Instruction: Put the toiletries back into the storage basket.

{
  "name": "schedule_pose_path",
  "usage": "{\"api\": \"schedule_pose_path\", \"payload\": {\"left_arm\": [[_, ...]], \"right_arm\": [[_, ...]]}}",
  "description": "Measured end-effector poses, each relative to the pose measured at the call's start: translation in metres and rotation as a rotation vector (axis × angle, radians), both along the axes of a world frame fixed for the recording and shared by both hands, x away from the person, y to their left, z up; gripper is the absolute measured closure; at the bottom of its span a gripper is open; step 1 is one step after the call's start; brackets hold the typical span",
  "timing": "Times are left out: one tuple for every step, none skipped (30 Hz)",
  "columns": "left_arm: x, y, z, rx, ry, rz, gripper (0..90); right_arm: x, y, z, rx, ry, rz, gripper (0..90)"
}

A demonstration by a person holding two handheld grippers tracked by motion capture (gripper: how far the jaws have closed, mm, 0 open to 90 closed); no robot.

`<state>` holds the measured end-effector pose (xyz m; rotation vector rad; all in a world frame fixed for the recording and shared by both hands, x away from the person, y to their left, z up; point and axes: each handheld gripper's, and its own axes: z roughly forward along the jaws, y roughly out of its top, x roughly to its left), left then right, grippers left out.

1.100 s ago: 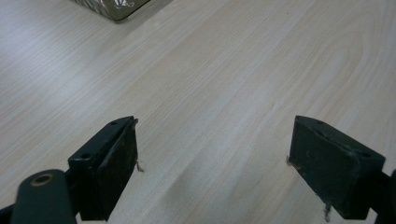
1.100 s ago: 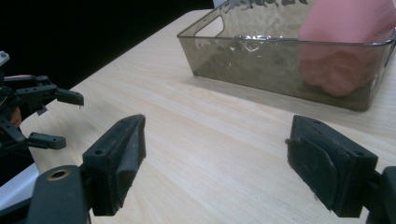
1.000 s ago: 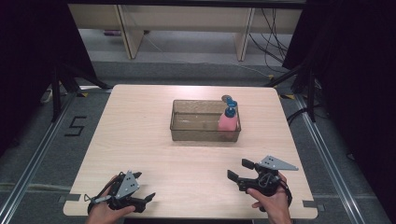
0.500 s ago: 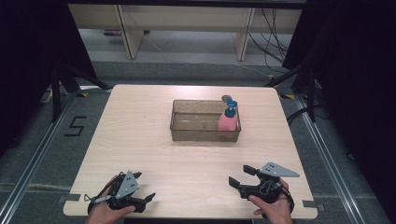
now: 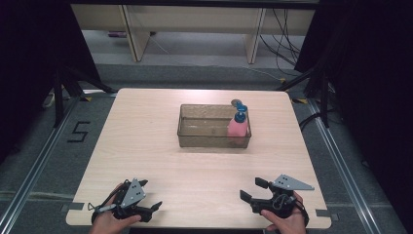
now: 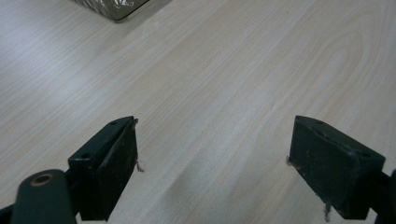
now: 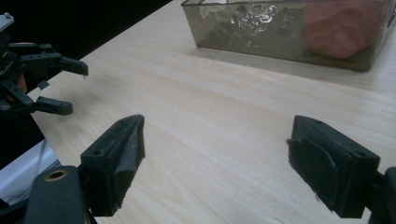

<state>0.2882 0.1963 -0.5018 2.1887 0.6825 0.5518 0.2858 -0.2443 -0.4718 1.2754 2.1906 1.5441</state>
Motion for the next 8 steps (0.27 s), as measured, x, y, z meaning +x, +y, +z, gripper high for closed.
{"api": "schedule_pose_path", "payload": {"left_arm": [[-0.0001,-0.0001,-0.0001,-0.002,0.0,0.001,15.0],[0.0,0.0,0.0,-0.001,0.0,0.001,15.0],[0.0001,0.0,0.0,-0.001,-0.001,0.001,15.0],[-0.0001,-0.0008,-0.0008,-0.017,-0.001,0.008,15.0],[-0.0001,-0.0009,-0.0009,-0.018,-0.001,0.008,15.0],[0.0001,0.0001,0.0,0.0,-0.001,0.001,15.0],[0.0001,0.0,0.0,-0.001,-0.001,0.001,15.0],[0.0001,0.0,0.0,-0.002,-0.001,0.001,15.0]], "right_arm": [[0.0014,-0.0012,-0.0012,-0.014,-0.024,0.008,19.6],[0.0009,-0.0017,-0.0016,-0.015,-0.028,0.01,19.7],[0.0003,-0.0014,-0.0022,-0.007,-0.037,0.009,19.8],[-0.0009,-0.0016,-0.0016,-0.019,-0.027,0.002,19.7],[-0.0012,-0.0022,-0.0016,-0.027,-0.019,0.008,19.8],[-0.0014,-0.002,-0.0022,-0.025,-0.021,0.011,19.9],[-0.0018,-0.0021,-0.0023,-0.025,-0.021,0.011,19.9],[-0.0019,-0.0022,-0.0025,-0.024,-0.024,0.013,19.9]]}}
